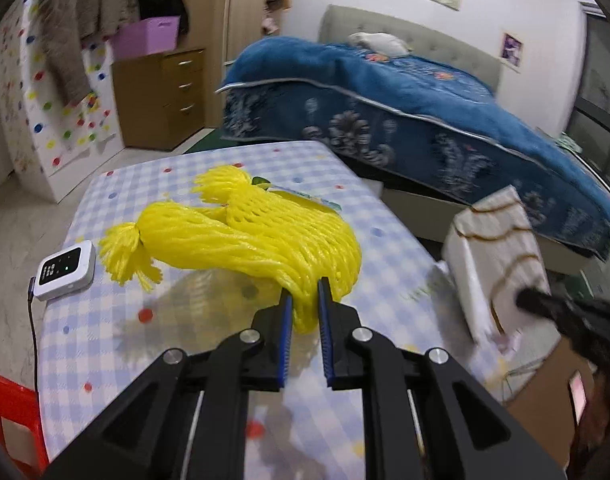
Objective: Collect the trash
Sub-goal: 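Grasp the yellow foam net with the left gripper while the right gripper holds the bag, then carry both items over the wastebasket and open both grippers to drop them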
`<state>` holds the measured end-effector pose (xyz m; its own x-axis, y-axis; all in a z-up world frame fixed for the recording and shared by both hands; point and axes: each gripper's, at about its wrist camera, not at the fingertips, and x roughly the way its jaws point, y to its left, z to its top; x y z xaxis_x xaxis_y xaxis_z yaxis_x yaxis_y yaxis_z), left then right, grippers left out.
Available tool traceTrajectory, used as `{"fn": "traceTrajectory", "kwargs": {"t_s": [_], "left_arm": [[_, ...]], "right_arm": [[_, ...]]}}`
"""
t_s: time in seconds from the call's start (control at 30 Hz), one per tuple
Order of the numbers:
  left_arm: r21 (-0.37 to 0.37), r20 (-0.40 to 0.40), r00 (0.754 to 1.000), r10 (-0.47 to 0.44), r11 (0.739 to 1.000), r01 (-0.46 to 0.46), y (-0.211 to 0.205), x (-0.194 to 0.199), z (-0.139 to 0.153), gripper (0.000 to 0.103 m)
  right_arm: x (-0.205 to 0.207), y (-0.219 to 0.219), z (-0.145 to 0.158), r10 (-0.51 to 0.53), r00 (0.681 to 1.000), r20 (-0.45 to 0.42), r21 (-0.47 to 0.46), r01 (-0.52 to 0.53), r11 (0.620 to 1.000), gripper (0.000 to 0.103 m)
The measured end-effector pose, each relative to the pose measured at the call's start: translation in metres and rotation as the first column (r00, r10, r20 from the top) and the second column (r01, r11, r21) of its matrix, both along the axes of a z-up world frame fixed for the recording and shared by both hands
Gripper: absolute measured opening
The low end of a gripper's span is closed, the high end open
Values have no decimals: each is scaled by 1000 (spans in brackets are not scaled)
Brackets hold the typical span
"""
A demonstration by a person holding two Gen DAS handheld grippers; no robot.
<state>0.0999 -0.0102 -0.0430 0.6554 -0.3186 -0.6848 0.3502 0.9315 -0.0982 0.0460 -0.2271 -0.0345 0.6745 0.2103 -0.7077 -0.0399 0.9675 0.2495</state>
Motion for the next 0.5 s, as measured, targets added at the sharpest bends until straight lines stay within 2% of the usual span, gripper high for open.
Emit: {"fn": "traceTrajectory", "kwargs": {"t_s": [0.27,0.5], "left_arm": [[-22,36,992,-124,992,124,-27,-45,23,10],[19,68,965,-255,967,254,-77,-66,31,10]], "right_arm": [[-40,-36,23,-102,993,61,-2,102,995,1],[-77,-76,39,-206,973,107,-26,210,977,1]]}}
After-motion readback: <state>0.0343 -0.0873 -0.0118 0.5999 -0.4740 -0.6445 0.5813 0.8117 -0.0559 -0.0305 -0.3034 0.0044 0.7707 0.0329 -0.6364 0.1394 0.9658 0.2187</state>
